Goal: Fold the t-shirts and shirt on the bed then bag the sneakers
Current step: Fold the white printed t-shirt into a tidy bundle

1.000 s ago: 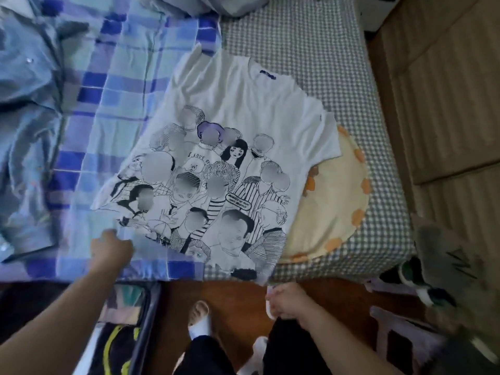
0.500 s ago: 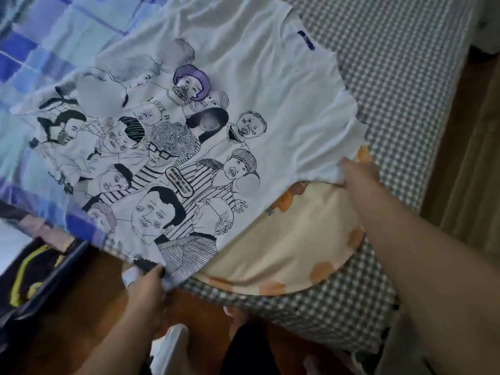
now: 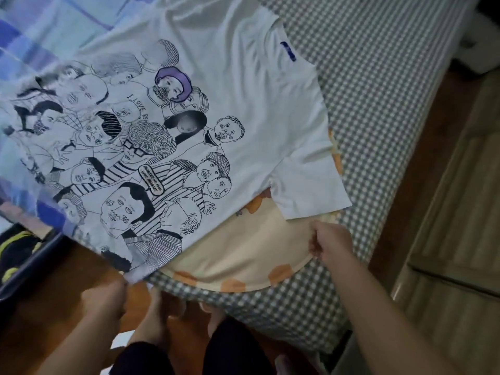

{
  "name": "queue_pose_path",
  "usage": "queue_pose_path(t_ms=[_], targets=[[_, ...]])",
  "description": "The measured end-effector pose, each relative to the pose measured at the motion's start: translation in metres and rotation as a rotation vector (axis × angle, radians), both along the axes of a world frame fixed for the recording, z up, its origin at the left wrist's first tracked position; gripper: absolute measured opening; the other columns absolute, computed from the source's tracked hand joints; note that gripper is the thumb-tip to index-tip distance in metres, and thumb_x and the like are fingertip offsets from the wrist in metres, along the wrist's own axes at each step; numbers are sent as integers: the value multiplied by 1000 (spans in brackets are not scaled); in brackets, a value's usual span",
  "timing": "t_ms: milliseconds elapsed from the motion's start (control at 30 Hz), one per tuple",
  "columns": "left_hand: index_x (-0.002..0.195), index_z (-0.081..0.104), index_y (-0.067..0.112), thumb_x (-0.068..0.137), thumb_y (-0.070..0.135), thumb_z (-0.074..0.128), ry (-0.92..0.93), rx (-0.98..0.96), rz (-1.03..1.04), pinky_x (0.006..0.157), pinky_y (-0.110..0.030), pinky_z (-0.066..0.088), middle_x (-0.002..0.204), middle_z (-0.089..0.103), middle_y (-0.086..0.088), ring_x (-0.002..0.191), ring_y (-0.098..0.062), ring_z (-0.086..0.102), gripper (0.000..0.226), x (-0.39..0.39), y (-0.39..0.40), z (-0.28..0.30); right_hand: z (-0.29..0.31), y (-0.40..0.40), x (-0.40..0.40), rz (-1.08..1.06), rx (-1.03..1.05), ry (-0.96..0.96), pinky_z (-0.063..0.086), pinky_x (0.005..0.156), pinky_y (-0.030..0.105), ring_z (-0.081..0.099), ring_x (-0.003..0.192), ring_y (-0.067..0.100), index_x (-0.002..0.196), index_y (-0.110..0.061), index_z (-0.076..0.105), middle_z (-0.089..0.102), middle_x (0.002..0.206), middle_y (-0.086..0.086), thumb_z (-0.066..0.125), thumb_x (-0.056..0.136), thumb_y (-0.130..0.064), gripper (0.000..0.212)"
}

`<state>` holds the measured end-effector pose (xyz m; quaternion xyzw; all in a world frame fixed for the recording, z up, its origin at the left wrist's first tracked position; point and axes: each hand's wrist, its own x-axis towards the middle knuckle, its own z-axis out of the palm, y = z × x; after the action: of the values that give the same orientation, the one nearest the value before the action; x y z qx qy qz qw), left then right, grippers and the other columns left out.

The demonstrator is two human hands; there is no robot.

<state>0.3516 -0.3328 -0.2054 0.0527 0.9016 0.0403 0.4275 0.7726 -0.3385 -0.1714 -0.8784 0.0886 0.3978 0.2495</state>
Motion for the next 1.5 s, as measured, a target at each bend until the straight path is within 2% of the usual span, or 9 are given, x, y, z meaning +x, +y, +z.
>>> queue_pose_path(t_ms=[133,233,333,567,667,767,1100,1233,1500], targets=[[106,62,9,81,26,64,306,276,-631,82,-49,53,108,60,-20,97,-40,61,31,67,20,27,12,25,44,360,-2,-505,50,79,38,61,96,29,110,-13,60,62,106,6,57,92,-25,21],[96,67,14,79,8,71,55,665,-1240,79,-45,48,98,60,-7,93,-30,54,19,145,31,23,-4,54,76,575,-135,-461,46,101,45,51,124,32,137,-13,49,50,138,9,60,94,-43,53],[108,65,12,76,9,72,79,764,-1477,78,-47,48,106,56,-9,95,-33,52,32,196,44,8,-21,56,89,693,-221,-343,52,90,46,60,106,31,119,-16,53,60,118,7,62,94,-45,39],[124,46,15,78,26,58,238,422,-994,109,-57,28,138,37,-15,132,-36,34,49,116,-25,3,-23,37,73,544,-53,-336,55,84,42,62,96,27,109,-15,61,64,107,4,69,88,-42,35],[134,46,17,72,31,57,182,306,-85,104,-49,42,131,45,-13,119,-34,48,64,85,-17,-12,-23,47,65,450,-95,-243,55,92,50,64,102,33,119,-9,64,67,116,11,70,86,-43,48],[99,58,17,81,33,51,-185,340,759,70,-31,50,84,50,1,74,-14,51,24,56,-11,-21,-15,56,57,356,-95,-238,55,94,47,63,101,33,117,-6,65,66,116,11,65,89,-35,40],[98,59,16,104,9,41,-438,399,909,59,-22,58,91,69,0,82,-11,63,20,31,3,0,25,45,45,-435,485,329,58,70,42,63,111,27,126,-10,59,65,121,12,46,107,-20,25],[82,50,11,105,3,42,-347,347,810,40,-20,53,58,64,-9,38,-8,60,25,31,-3,21,27,38,53,-423,347,212,60,51,42,64,100,30,132,-10,56,63,122,14,54,103,-14,29],[124,52,5,107,6,43,-370,275,704,39,-22,53,92,59,-17,66,-20,68,19,3,-44,69,72,-4,51,-364,257,-6,55,90,48,60,104,30,143,-10,50,55,141,17,63,99,-12,46]])
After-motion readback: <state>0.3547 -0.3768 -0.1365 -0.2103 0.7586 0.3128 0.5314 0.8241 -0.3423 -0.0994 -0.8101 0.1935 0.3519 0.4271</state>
